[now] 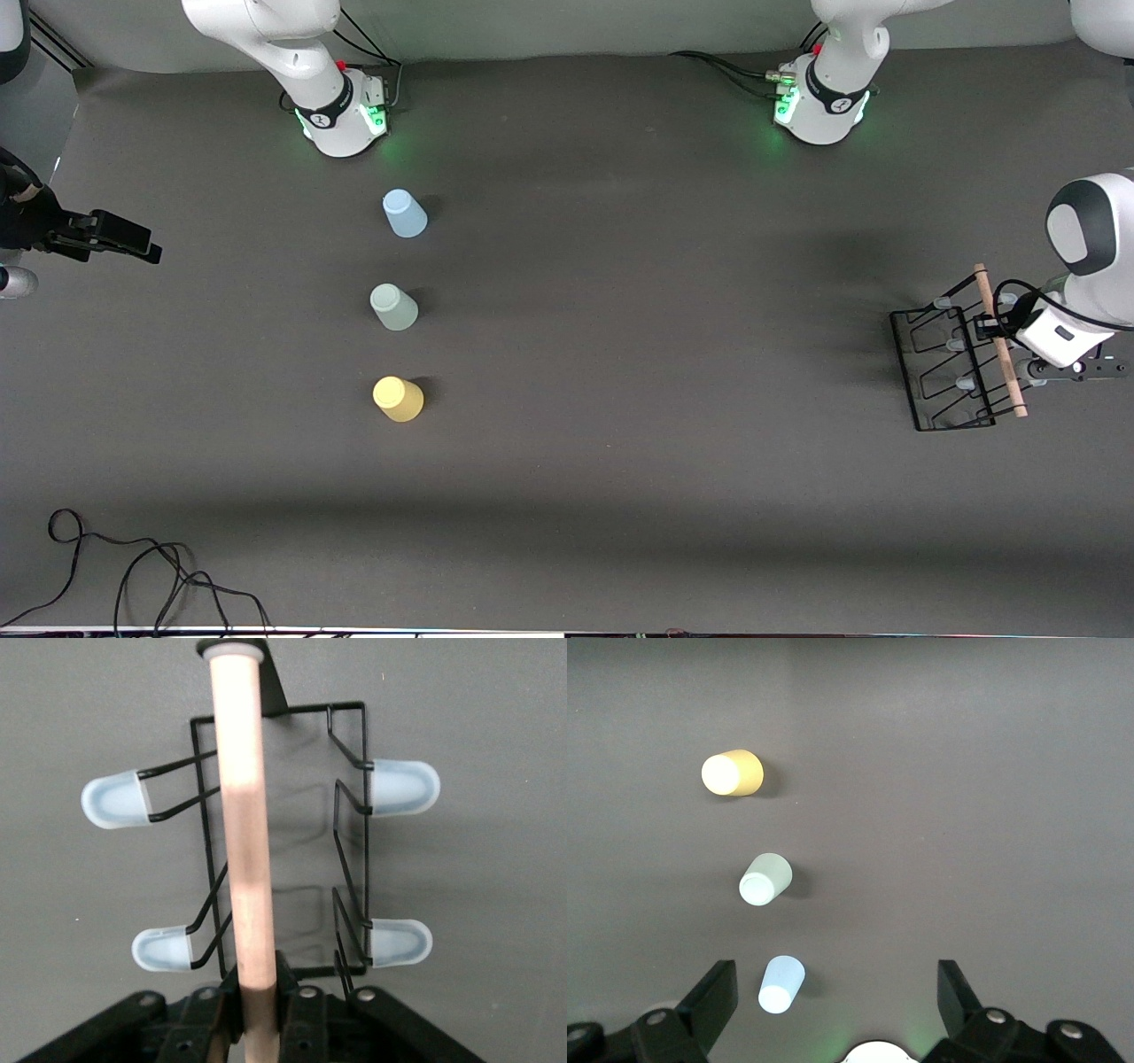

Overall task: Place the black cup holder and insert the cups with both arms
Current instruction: 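Reach the left gripper to the rack's wooden dowel and grasp it, then carry the rack with the left gripper to the table middle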

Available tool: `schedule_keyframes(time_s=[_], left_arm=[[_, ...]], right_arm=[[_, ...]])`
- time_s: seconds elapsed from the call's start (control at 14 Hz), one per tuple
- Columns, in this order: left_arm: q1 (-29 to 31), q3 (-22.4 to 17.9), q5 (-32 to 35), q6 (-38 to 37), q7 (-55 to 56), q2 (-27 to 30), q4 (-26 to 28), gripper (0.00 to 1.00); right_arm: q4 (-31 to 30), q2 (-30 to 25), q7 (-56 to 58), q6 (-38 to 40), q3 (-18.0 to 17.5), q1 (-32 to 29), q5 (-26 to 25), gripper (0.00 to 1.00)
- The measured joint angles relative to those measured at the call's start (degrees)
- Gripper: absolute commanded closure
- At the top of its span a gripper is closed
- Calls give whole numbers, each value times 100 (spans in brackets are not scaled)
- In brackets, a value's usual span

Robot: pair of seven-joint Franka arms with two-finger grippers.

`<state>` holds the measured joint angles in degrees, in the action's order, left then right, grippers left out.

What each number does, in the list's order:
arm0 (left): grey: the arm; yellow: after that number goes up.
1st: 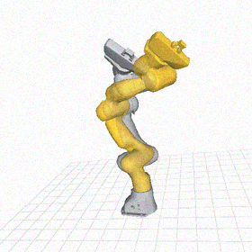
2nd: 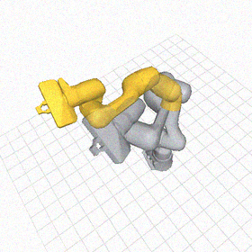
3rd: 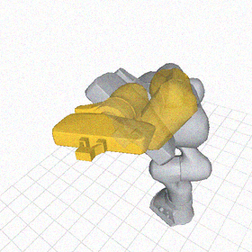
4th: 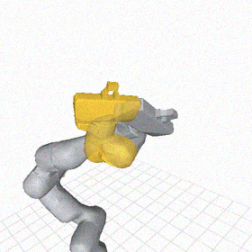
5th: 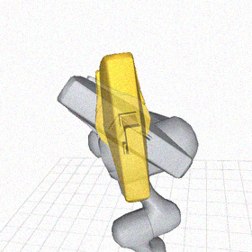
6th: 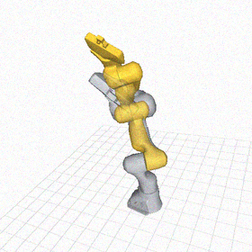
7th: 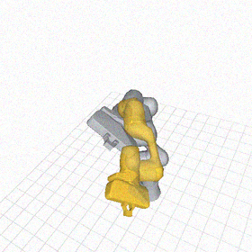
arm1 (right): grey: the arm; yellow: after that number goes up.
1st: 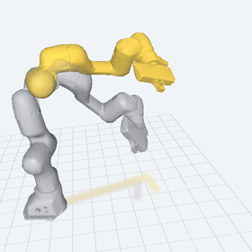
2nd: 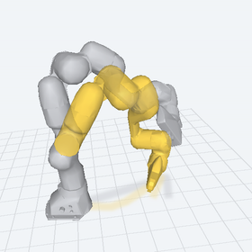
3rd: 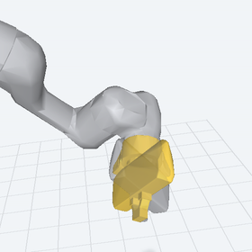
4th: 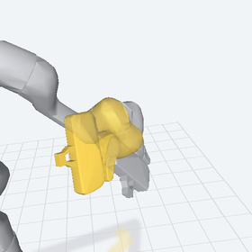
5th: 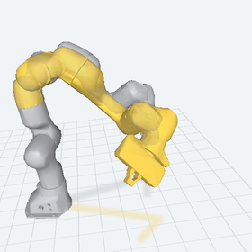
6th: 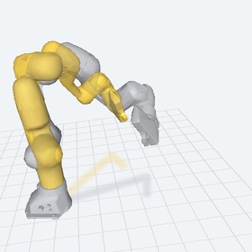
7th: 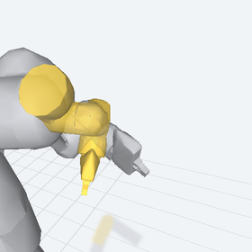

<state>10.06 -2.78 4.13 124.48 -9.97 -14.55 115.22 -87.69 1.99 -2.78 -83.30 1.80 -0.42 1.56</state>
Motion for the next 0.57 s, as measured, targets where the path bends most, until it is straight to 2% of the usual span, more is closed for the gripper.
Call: schedule_keyframes(time_s=[0.14,0.29,0.43,0.57], left_arm=[[-7,41,0,-95,-2,34,-92,100],[-63,93,0,-696,-2,139,-390,100],[-307,117,-11,-1279,123,306,-701,100],[-622,217,-41,-1494,482,447,-810,100]], right_arm=[[0,0,0,0,0,0,0,0],[0,0,0,0,0,0,0,0],[0,0,0,0,0,0,0,0],[0,0,0,0,0,0,0,0]])
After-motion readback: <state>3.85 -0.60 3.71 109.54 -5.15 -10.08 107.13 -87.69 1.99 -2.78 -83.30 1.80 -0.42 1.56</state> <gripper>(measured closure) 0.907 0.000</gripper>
